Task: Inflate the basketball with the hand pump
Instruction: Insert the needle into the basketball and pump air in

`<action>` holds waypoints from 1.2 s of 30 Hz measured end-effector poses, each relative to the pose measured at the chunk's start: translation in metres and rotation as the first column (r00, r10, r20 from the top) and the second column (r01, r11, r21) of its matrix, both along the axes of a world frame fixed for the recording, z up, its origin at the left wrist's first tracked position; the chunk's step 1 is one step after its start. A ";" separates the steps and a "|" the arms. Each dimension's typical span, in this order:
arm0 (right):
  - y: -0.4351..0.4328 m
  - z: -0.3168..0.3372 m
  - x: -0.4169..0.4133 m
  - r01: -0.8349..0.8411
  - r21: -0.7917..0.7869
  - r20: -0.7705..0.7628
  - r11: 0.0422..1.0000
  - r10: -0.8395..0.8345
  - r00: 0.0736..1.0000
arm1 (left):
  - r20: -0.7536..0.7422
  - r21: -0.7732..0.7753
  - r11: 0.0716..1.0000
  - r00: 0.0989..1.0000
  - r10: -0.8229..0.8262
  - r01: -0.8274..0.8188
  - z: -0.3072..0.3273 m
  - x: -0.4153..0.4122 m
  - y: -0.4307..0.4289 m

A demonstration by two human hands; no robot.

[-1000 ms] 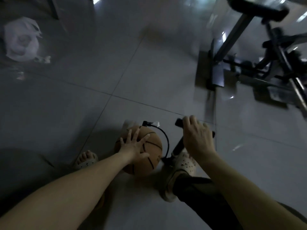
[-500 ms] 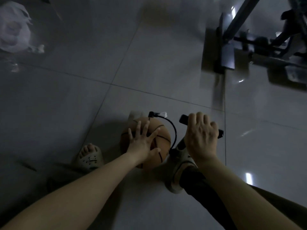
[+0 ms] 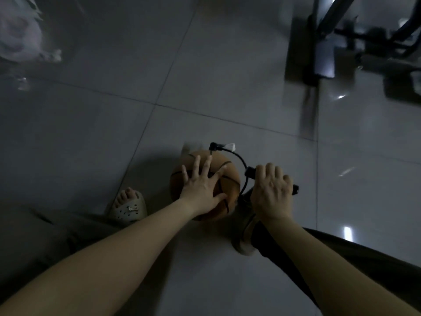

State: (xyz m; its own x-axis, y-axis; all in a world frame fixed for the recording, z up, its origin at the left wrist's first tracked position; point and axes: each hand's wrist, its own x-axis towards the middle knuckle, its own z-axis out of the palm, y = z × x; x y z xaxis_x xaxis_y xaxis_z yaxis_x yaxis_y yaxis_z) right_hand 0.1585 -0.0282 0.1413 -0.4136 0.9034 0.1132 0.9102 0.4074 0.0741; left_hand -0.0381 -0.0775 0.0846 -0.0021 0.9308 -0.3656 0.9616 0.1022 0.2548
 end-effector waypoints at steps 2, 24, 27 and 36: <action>-0.006 0.011 0.001 -0.026 -0.061 -0.020 0.998 0.024 1.000 | -0.039 -0.061 0.998 0.999 -0.014 0.012 0.010 -0.002 0.000; -0.041 0.118 0.040 0.029 -0.026 -0.095 0.999 -0.031 0.995 | -0.278 0.512 0.708 0.874 -0.399 0.486 0.148 0.073 0.028; -0.047 0.127 0.032 -0.010 0.139 -0.144 0.990 0.031 0.989 | -0.300 0.670 0.568 0.875 -0.380 0.477 0.173 0.068 0.022; -0.049 0.059 0.030 0.036 0.106 -0.072 0.994 -0.028 0.997 | -0.345 0.618 0.667 0.906 -0.245 0.416 0.096 0.090 -0.010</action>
State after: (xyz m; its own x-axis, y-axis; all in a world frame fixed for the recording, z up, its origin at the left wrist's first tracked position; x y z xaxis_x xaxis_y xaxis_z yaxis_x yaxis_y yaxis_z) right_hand 0.1888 -0.0767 0.2000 -0.3723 0.8971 0.2379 0.9271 0.3714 0.0507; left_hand 0.0515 -0.0877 0.1805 0.3569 0.8783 0.3180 0.9336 -0.3472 -0.0887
